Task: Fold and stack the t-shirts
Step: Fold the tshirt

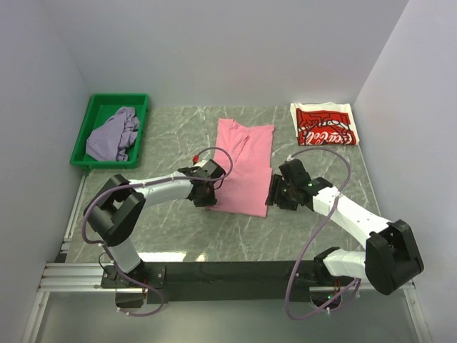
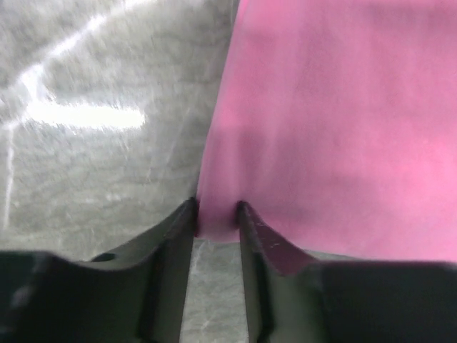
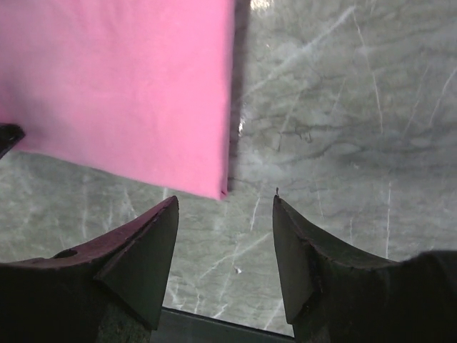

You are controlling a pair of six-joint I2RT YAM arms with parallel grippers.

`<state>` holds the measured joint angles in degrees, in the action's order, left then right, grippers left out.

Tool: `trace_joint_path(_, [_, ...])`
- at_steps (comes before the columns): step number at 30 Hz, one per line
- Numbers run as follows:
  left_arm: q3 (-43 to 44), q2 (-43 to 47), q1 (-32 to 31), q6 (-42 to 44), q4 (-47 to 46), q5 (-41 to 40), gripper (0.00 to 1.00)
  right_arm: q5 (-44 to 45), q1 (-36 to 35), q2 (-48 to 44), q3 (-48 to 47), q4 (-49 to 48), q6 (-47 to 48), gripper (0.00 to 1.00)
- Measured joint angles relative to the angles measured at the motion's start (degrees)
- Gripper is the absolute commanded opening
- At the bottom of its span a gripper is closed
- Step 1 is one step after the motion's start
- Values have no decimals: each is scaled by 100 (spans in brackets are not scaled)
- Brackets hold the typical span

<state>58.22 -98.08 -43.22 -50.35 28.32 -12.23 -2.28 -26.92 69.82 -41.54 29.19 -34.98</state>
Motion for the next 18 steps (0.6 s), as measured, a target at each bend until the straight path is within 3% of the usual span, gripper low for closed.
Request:
trace_joint_path(4, [0, 2, -129, -57, 50, 44, 13, 52, -118, 219, -2, 127, -142, 62])
trace_joint_path(7, [-2, 33, -271, -151, 129, 101, 8, 50, -216, 407, -2, 254, -210, 62])
trace_joint_path(18, [-273, 286, -533, -507, 275, 422, 8, 7, -378, 944, -15, 343, -317, 57])
